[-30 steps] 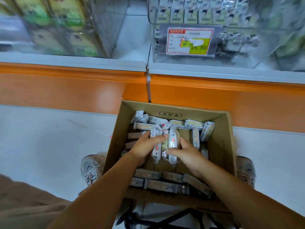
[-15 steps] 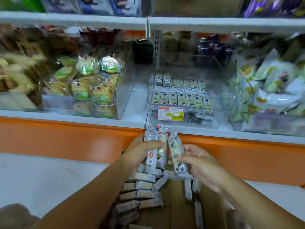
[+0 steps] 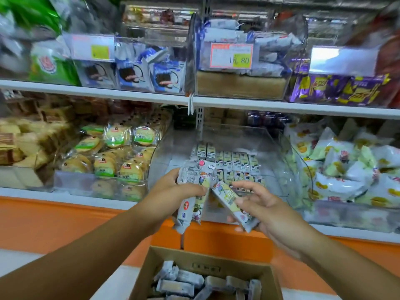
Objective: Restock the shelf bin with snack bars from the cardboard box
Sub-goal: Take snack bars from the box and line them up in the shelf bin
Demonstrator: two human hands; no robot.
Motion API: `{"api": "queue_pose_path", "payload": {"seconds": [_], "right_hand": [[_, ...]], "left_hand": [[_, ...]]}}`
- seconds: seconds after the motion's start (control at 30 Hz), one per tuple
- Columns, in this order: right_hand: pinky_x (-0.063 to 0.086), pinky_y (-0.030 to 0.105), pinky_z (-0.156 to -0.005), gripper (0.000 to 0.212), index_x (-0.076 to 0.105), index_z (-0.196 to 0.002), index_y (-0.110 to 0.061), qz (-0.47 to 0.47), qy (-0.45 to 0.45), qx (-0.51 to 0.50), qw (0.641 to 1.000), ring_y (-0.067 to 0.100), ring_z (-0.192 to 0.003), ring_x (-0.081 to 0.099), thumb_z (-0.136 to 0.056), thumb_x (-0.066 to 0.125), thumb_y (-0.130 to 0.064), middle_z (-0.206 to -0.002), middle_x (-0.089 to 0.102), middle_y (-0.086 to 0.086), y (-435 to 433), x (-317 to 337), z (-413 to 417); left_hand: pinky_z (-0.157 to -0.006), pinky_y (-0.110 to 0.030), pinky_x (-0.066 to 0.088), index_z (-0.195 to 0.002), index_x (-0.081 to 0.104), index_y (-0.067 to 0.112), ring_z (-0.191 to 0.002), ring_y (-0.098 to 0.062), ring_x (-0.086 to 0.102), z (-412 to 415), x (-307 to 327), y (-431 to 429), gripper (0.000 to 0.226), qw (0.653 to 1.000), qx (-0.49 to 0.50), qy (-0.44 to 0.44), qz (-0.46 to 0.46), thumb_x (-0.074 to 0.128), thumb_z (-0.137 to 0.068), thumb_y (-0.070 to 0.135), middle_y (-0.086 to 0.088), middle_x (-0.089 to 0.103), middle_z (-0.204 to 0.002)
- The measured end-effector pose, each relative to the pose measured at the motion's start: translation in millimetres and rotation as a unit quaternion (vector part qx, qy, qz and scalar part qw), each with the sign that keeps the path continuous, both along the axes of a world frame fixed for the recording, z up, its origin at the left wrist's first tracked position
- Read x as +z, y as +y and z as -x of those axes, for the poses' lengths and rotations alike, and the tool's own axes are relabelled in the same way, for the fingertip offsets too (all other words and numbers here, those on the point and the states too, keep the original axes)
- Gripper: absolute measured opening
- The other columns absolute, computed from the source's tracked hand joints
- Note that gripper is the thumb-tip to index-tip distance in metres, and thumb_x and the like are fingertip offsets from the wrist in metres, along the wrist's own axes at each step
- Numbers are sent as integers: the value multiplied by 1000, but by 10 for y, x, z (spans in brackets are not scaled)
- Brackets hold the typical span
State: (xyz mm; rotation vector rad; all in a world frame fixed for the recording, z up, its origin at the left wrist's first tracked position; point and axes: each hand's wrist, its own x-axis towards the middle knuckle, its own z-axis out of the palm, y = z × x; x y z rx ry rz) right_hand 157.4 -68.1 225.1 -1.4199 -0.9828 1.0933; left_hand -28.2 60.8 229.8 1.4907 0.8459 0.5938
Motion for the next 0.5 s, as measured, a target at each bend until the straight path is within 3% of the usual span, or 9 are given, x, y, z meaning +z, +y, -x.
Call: {"api": "queue_pose_path", "payload": {"seconds": [0.1,0.2,0.27,0.33,0.4,0.5], "right_hand": [[57,27,-63,24,64,-115,-26,-35,-84,-44,995,20,-77,72,-97,53,-16,-99,71,10,204,133,-67],[44,9,-48,21,63,-113,-26,-45,-166,-105,979,-1,-56,65,-100,47,-19,-93,69,-2,517,204,-258],[46,14,-50,24,60,-119,-24,-14,-188,-122,974,1,-58,65,-101,45,-23,-88,70,-1,777,165,-404],[54,24,-64,30,57,-129,-21,12,-185,-124,975,14,-71,67,-100,47,-23,-91,71,2,1043,84,-541],[52,23,-69,39,51,-134,-17,22,-169,-122,978,16,-78,66,-96,53,-19,-95,68,2,1261,18,-655],[43,29,-79,57,43,-141,-19,47,-212,-113,970,11,-90,59,-87,59,-13,-120,59,0,1525,-29,-754]], "left_hand": [[-45,-27,47,-108,61,26,-60,-19,66,-18,78,133,31,998,55,-19,-19,75,-81,21,-1,70,-76],[-45,-31,52,-104,60,25,-66,-28,67,-21,120,315,27,992,120,-26,-38,75,-82,20,-14,70,-87],[-47,-34,55,-102,60,24,-72,-33,69,-27,103,433,25,987,150,-33,-38,74,-83,18,-16,71,-93],[-49,-36,55,-103,59,24,-77,-35,69,-39,68,532,28,985,165,-29,-34,75,-82,17,-15,70,-94],[-45,-34,52,-106,58,24,-75,-35,68,-56,29,602,32,986,163,-20,-34,76,-81,17,-15,69,-93],[-43,-38,53,-107,57,28,-70,-37,66,-74,-19,673,34,986,161,-15,-33,77,-82,18,-15,66,-89]]}}
